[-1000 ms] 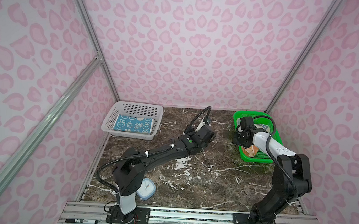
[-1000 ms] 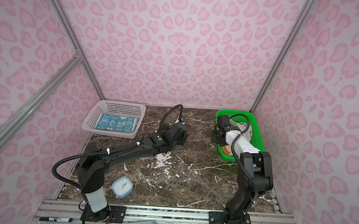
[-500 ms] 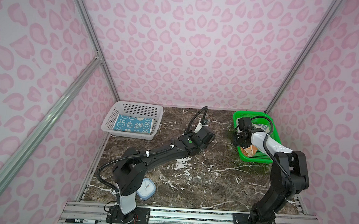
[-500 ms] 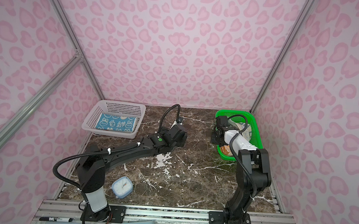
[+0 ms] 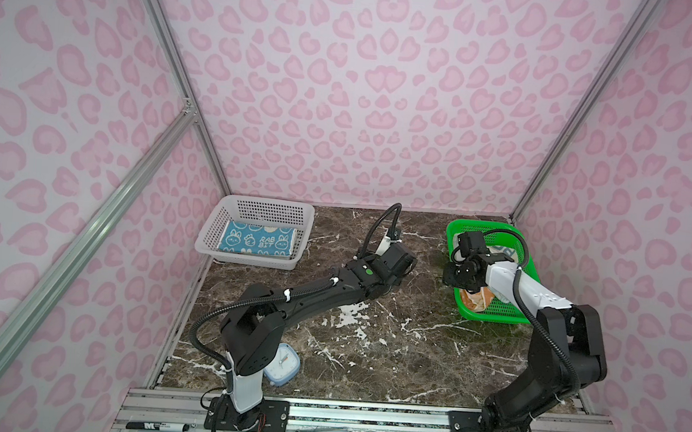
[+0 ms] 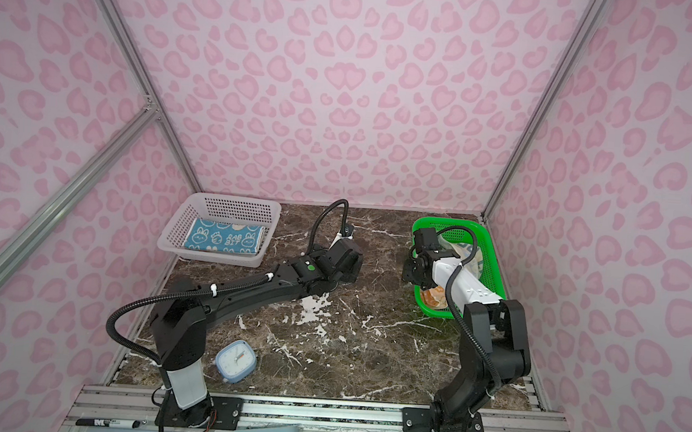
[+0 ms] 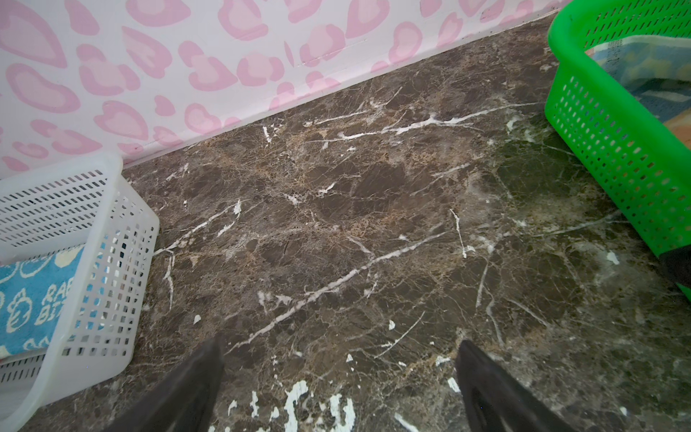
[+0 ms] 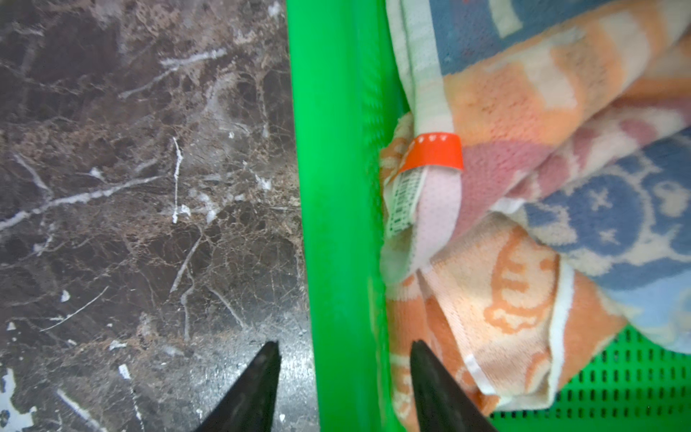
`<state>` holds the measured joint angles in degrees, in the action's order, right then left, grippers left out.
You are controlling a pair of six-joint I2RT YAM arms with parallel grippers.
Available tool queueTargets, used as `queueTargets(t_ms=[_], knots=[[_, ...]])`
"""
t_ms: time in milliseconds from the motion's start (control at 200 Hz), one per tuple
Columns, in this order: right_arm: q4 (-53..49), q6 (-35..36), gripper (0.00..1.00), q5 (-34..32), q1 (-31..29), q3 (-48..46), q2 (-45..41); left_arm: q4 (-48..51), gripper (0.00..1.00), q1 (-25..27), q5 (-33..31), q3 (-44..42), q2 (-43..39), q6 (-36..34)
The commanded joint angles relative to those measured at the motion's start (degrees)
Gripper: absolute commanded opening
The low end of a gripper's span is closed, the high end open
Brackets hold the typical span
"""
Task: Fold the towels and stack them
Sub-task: 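Grasp a colorful towel in the green basket with the right gripper and lift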
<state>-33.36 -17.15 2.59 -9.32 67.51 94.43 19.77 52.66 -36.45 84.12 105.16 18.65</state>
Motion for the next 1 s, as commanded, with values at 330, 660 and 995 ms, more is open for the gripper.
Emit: queueTargets(t_ms=[330, 660, 995], knots=[[0.3, -6.6, 0.97, -1.3, 13.9, 12.0, 2.2, -0.9, 0.98, 0.1, -0.8, 1.6, 1.3, -1.5], [-2.2, -6.3, 0.88, -2.0, 20.3, 21.7, 15.6, -1.8, 0.98, 0.1, 1.2, 7.6, 6.8, -3.7], [-0.9, -6.1, 0.28, -4.3, 20.1, 21.9, 17.8, -1.7, 0.98, 0.1, 1.3, 9.8, 8.7, -4.9]])
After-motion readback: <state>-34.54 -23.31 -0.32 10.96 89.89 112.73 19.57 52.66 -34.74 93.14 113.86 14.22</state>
